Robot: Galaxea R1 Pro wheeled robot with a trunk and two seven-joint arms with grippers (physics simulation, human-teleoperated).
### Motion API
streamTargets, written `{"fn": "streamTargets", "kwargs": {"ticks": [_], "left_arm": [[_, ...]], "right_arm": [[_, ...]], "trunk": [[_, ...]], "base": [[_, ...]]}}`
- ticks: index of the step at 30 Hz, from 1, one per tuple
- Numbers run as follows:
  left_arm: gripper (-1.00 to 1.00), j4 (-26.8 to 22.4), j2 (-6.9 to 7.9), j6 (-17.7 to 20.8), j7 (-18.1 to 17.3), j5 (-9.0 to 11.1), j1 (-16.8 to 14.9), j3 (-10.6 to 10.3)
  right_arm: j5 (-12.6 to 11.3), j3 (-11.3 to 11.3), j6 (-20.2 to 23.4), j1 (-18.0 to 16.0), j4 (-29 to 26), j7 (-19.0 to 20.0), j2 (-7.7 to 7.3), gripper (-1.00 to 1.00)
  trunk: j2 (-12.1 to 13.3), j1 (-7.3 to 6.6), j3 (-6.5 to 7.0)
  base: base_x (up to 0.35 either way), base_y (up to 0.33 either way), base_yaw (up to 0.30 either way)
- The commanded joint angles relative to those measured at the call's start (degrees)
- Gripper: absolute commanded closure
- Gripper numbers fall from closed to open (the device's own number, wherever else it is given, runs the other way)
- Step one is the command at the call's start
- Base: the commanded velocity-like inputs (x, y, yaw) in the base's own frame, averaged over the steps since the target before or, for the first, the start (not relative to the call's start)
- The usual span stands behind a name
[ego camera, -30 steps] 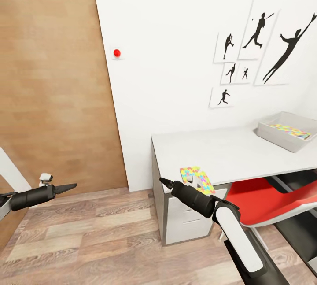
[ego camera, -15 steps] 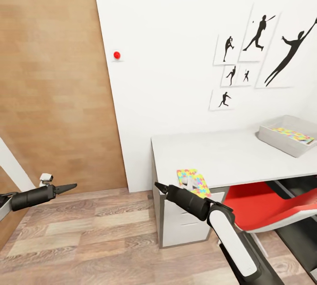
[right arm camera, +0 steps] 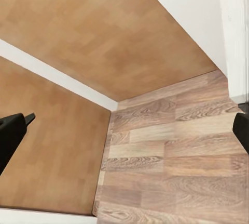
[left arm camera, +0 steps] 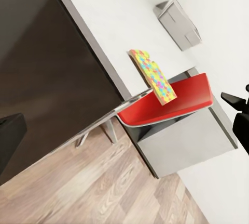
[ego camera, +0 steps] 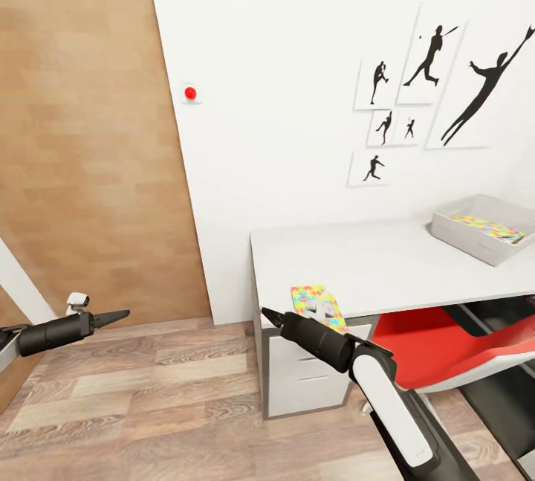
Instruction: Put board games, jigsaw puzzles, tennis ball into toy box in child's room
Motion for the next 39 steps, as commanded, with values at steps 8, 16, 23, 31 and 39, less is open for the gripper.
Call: {"fn": "streamTargets", "kwargs": {"ticks": [8, 16, 23, 31, 39], "left_arm": [[-1.00, 0.00, 0.00, 0.60, -0.28, -0.08, -0.03, 0.10], [-1.00, 0.00, 0.00, 0.60, -0.28, -0.15, -0.01, 0.10], [-1.00, 0.00, 0.00, 0.60, -0.27, -0.15, -0.01, 0.10], [-1.00, 0.00, 0.00, 0.60, -0.28, -0.15, 0.01, 0.10], [-1.00, 0.00, 0.00, 0.60, -0.23, -0.15, 0.01, 0.10]], "right_arm": [[-0.59, 0.43, 0.02, -0.06, -0.11, -0.54, -0.03, -1.00], [-0.58, 0.56, 0.02, -0.06, -0.11, -0.53, 0.04, -1.00], [-0.53, 0.59, 0.02, -0.06, -0.10, -0.52, 0.07, -1.00], [-0.53, 0.60, 0.02, -0.06, -0.07, -0.56, 0.08, -1.00], [-0.53, 0.61, 0.02, -0.06, -0.08, -0.55, 0.09, -1.00]], "trunk": [[-0.04, 0.00, -0.07], [-0.04, 0.00, -0.07], [-0.04, 0.00, -0.07], [-0.04, 0.00, -0.07], [-0.04, 0.00, -0.07]], "base": [[0.000, -0.142, 0.000], [-0.063, -0.154, 0.000], [-0.046, -0.162, 0.000], [-0.016, -0.191, 0.000], [-0.001, -0.201, 0.000]]}}
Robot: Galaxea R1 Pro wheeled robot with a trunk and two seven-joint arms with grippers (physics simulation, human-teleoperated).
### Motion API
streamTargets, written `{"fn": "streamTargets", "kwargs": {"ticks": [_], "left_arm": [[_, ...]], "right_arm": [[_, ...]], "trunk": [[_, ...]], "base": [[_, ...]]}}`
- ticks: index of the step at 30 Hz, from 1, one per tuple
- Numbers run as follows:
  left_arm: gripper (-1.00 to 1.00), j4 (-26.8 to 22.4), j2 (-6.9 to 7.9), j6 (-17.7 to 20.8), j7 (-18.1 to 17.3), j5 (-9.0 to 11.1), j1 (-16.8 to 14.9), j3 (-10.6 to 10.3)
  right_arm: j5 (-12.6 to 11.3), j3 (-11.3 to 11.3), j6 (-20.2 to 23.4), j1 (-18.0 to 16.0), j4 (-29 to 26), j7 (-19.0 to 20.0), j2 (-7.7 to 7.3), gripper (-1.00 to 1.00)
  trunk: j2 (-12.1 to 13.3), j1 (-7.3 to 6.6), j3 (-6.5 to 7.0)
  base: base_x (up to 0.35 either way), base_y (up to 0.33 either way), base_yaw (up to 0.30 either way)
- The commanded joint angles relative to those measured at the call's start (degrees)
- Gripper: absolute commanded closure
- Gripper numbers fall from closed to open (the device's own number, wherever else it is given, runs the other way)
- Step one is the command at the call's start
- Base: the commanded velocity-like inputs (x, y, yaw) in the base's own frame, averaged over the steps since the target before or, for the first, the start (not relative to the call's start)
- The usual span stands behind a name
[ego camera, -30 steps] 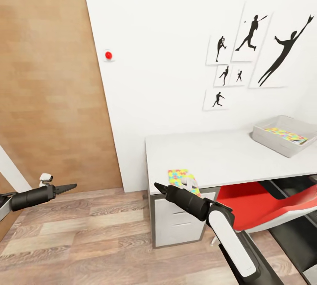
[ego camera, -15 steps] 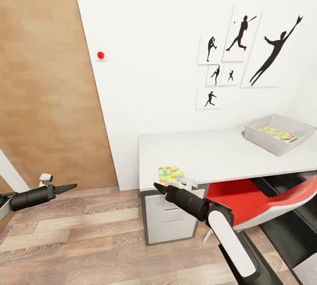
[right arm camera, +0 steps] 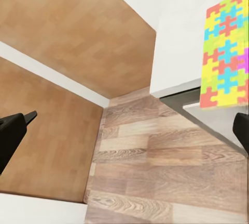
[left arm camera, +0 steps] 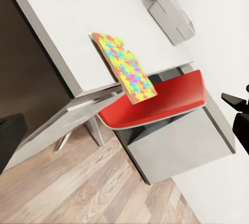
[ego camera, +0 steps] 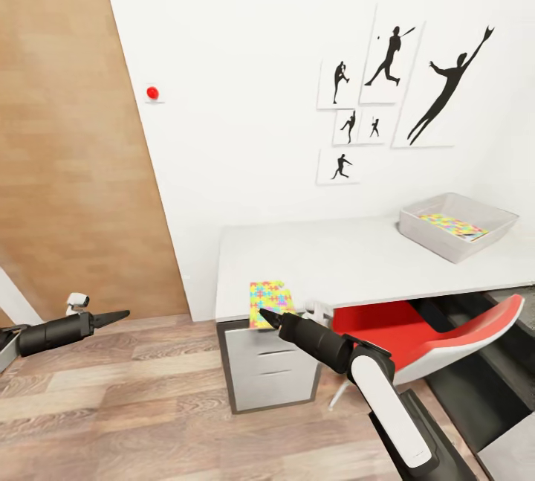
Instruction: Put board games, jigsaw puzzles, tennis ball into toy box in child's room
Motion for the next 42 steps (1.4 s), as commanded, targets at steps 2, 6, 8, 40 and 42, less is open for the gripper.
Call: {"fn": "streamTargets", "kwargs": {"ticks": [2, 6, 8, 40, 42], "left_arm": [[-1.00, 0.00, 0.01, 0.60, -0.25, -0.07, -0.05, 0.10], [-1.00, 0.00, 0.01, 0.60, -0.23, -0.07, -0.05, 0.10], [-1.00, 0.00, 0.01, 0.65, -0.26, -0.05, -0.05, 0.10], [-1.00, 5.75, -7.46, 12.57, 16.31, 0.49, -0.05, 0.00], [-1.00, 5.99, -8.16, 12.87, 17.67, 0.52, -0.05, 0.01]], "right_arm": [[-0.60, 0.13, 0.02, -0.06, -0.08, -0.56, -0.01, -1.00], [-0.60, 0.15, 0.02, -0.06, -0.07, -0.56, 0.02, -1.00], [-0.60, 0.15, 0.02, -0.06, -0.06, -0.57, 0.02, -1.00], [-0.52, 0.16, 0.02, -0.06, -0.03, -0.58, 0.11, -1.00], [-0.51, 0.16, 0.02, -0.06, -0.03, -0.58, 0.11, -1.00]], "trunk": [[-0.05, 0.00, -0.07], [-0.05, 0.00, -0.07], [-0.05, 0.00, -0.07], [-0.05, 0.00, -0.07], [-0.05, 0.00, -0.07]], "base": [[0.000, -0.175, 0.000], [0.000, -0.213, 0.000], [0.000, -0.269, 0.000], [0.045, -0.068, 0.000], [0.015, -0.090, 0.000]]}}
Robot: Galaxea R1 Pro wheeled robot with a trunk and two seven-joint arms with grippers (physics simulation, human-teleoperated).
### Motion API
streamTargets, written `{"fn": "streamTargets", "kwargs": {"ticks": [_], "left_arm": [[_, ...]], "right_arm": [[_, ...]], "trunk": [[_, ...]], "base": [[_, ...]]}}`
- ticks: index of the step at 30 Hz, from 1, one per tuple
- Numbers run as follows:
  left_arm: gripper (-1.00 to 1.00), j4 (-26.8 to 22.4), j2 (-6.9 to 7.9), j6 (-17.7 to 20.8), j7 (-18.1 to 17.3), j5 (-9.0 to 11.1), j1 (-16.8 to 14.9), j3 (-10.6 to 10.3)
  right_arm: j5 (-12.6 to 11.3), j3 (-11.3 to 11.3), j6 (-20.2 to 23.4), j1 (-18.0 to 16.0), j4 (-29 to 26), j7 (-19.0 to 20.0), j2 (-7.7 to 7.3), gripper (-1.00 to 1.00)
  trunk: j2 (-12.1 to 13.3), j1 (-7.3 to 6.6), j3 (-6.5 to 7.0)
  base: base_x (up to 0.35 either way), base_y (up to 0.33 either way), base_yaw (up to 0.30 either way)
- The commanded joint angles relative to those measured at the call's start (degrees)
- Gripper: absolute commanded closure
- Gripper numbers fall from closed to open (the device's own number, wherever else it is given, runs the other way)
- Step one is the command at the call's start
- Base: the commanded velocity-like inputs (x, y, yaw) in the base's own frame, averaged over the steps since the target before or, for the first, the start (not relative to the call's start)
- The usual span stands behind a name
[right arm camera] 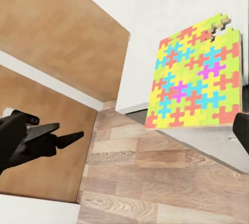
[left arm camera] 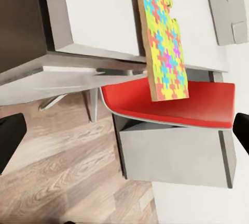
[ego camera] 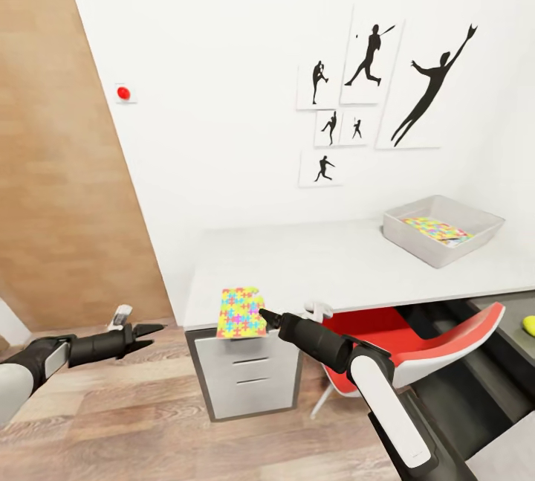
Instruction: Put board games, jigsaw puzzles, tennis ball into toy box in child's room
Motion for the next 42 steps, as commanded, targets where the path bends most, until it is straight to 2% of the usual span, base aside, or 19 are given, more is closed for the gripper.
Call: {"fn": "streamTargets", "kwargs": {"ticks": [1, 4, 14, 16, 19, 21, 23, 25, 30, 33, 38, 40, 42], "left_arm": [[-1.00, 0.06, -0.18, 0.68, 0.16, 0.06, -0.05, 0.14], [-1.00, 0.19, -0.72, 0.86, 0.89, 0.07, -0.05, 0.15], [-1.00, 0.26, -1.11, 0.98, 1.04, 0.05, 0.04, 0.15], [-1.00, 0.26, -1.34, 0.99, 1.05, 0.04, 0.06, 0.15], [-1.00, 0.26, -1.52, 0.99, 1.02, 0.06, 0.33, 0.18], [-1.00, 0.26, -1.57, 0.99, 0.99, 0.07, 0.65, 0.22], [-1.00, 0.26, -1.58, 0.99, 1.04, 0.08, 0.91, 0.23], [-1.00, 0.26, -1.59, 0.95, 1.17, 0.08, 1.52, 0.24], [-1.00, 0.26, -1.59, 0.86, 1.27, 0.08, 3.18, 0.24], [-1.00, 0.26, -1.65, 0.77, 1.06, 0.08, 3.92, 0.24], [-1.00, 0.26, -1.99, 0.54, 0.93, 0.08, 4.54, 0.28], [-1.00, 0.26, -2.88, 0.46, 0.95, 0.08, 4.60, 0.35], [-1.00, 0.26, -4.47, 0.39, 1.26, 0.10, 4.65, 0.39]], "right_arm": [[-0.60, 0.09, 0.03, -0.06, -0.07, -0.57, -0.05, -1.00], [-0.62, 0.04, 0.03, -0.06, -0.11, -0.57, -0.11, -1.00], [-0.95, -0.41, 0.35, -0.31, -0.36, -0.96, 0.27, -1.00], [-1.10, -0.44, 0.83, -1.10, -0.50, -1.11, 0.77, -1.00], [-1.20, -0.85, 2.95, -4.07, -0.61, -1.27, 2.02, -1.00], [-1.24, -1.92, 6.13, -7.84, -0.40, -1.57, 3.91, -1.00], [-1.23, -3.33, 7.89, -10.82, -0.26, -2.79, 5.84, -1.00], [-1.22, -5.01, 9.14, -14.95, 0.42, -7.35, 8.65, -1.00], [-2.10, -6.17, 10.04, -22.22, 5.35, -19.13, 12.07, -1.00], [-3.04, -6.29, 10.17, -25.11, 7.57, -22.20, 12.24, -1.00], [-3.36, -6.24, 10.16, -26.40, 9.36, -23.18, 12.24, -1.00], [-3.39, -6.17, 10.12, -26.50, 9.56, -23.25, 12.24, -1.00], [-3.40, -6.11, 10.07, -26.56, 9.69, -23.30, 12.24, -1.00]], "trunk": [[-0.05, 0.00, -0.06], [-0.05, 0.00, -0.06], [-0.05, 0.00, -0.06], [-0.05, 0.00, -0.06], [-0.05, 0.00, -0.06], [-0.05, 0.00, -0.06], [-0.05, 0.00, -0.06], [-0.05, 0.00, -0.06], [-0.05, 0.00, -0.06], [-0.05, 0.00, -0.06], [-0.05, 0.00, -0.06], [-0.05, 0.00, -0.06], [-0.05, 0.00, -0.06]], "base": [[0.010, -0.167, 0.000], [0.005, -0.221, 0.000], [0.001, -0.061, 0.000], [0.000, -0.006, 0.000], [0.000, -0.003, 0.000], [0.000, -0.001, 0.000], [0.000, 0.000, 0.000], [0.000, 0.000, 0.000], [0.000, 0.000, 0.000], [0.000, 0.000, 0.000], [0.000, 0.000, 0.000], [0.000, 0.000, 0.000], [0.000, 0.000, 0.000]]}}
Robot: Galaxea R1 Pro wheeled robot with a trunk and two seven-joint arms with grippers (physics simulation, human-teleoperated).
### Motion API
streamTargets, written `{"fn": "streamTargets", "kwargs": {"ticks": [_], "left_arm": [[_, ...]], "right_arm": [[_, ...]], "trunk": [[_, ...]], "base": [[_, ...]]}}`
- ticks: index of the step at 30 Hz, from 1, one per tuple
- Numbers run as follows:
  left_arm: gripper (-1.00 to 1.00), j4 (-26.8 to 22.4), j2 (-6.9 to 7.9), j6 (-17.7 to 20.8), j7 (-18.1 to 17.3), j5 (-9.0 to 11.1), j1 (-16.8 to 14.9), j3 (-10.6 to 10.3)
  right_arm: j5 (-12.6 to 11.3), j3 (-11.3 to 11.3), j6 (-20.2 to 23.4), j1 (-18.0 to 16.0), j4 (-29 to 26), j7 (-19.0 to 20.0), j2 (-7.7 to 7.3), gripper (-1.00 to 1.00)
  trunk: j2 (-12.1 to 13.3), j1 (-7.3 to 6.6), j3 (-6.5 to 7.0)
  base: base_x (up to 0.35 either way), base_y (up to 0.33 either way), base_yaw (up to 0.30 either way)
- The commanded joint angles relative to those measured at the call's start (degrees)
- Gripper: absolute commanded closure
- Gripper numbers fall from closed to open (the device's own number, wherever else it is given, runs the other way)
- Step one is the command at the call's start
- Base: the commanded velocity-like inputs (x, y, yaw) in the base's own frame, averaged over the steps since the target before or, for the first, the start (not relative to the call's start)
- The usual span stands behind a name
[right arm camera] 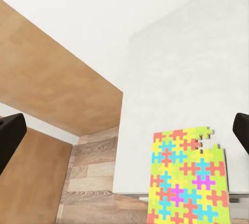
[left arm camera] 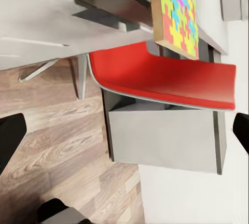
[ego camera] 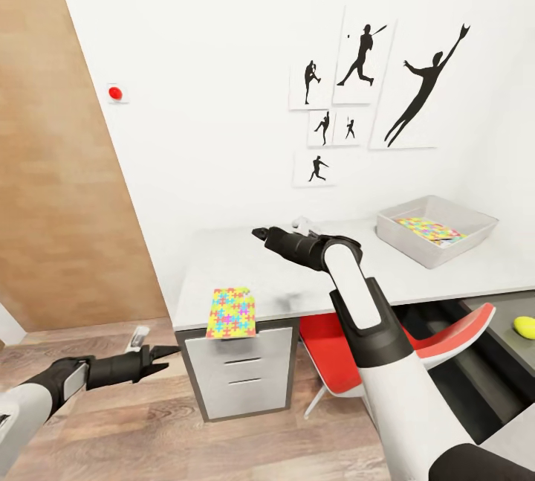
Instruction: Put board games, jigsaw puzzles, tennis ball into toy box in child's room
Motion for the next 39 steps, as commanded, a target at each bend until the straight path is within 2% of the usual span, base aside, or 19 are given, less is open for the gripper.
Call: {"fn": "streamTargets", "kwargs": {"ticks": [1, 5, 7, 9, 13, 24, 29, 31, 39], "left_arm": [[-1.00, -0.01, -0.88, 0.56, -0.02, 0.07, -0.02, 0.16], [-1.00, 0.02, -4.19, 0.32, 0.18, 0.56, 0.01, 0.47], [-1.00, 0.00, -5.84, 0.28, 0.20, 2.47, 0.01, 1.23], [-1.00, -0.05, -6.90, 0.30, 0.16, 4.51, 0.01, 1.72], [-1.00, -0.26, -7.91, 0.02, 0.03, 7.24, 0.01, 2.19], [-1.00, -0.53, -7.52, -0.55, -2.94, 8.09, 0.01, 2.45], [-1.00, -0.42, -6.56, -1.99, -5.26, 8.06, 0.10, 2.46], [-1.00, -0.33, -6.05, -3.13, -5.64, 8.12, 0.37, 2.46], [-1.00, -0.11, -5.46, -3.73, -5.84, 8.27, 0.77, 2.72]], "right_arm": [[-0.56, 0.03, -0.02, -0.07, -0.02, -0.61, 0.01, -1.00], [-0.59, -0.02, -0.23, -0.09, 0.03, -0.63, 0.01, -1.00], [-0.58, -0.03, -0.29, -0.10, 0.03, -0.63, 0.01, -1.00], [-0.53, -0.03, -0.28, -0.10, 0.04, -0.63, 0.01, -1.00], [-0.50, -0.03, -0.30, -0.10, -0.01, -0.69, 0.01, -1.00], [-0.60, -0.05, -0.25, -0.10, -0.23, -0.71, 0.01, -1.00], [-0.57, -0.10, -0.05, -0.10, -0.52, -0.72, 0.01, -1.00], [-0.57, -0.11, -0.01, -0.10, -0.55, -0.72, 0.01, -1.00], [-0.50, -0.13, 0.06, -0.10, -0.64, -0.72, 0.01, -1.00]], "trunk": [[-0.05, 0.00, -0.07], [-0.05, 0.00, -0.07], [-0.05, 0.00, -0.07], [-0.05, 0.00, -0.07], [-0.05, 0.00, -0.07], [-0.05, 0.00, -0.07], [-0.05, 0.00, -0.07], [-0.05, 0.00, -0.07], [-0.05, 0.00, -0.07]], "base": [[0.000, 0.000, 0.000], [0.000, 0.000, 0.000], [0.000, 0.000, 0.000], [0.000, 0.000, 0.000], [0.000, 0.000, 0.000], [0.000, 0.000, 0.000], [0.000, 0.000, 0.000], [0.000, 0.000, 0.000], [0.000, 0.000, 0.000]]}}
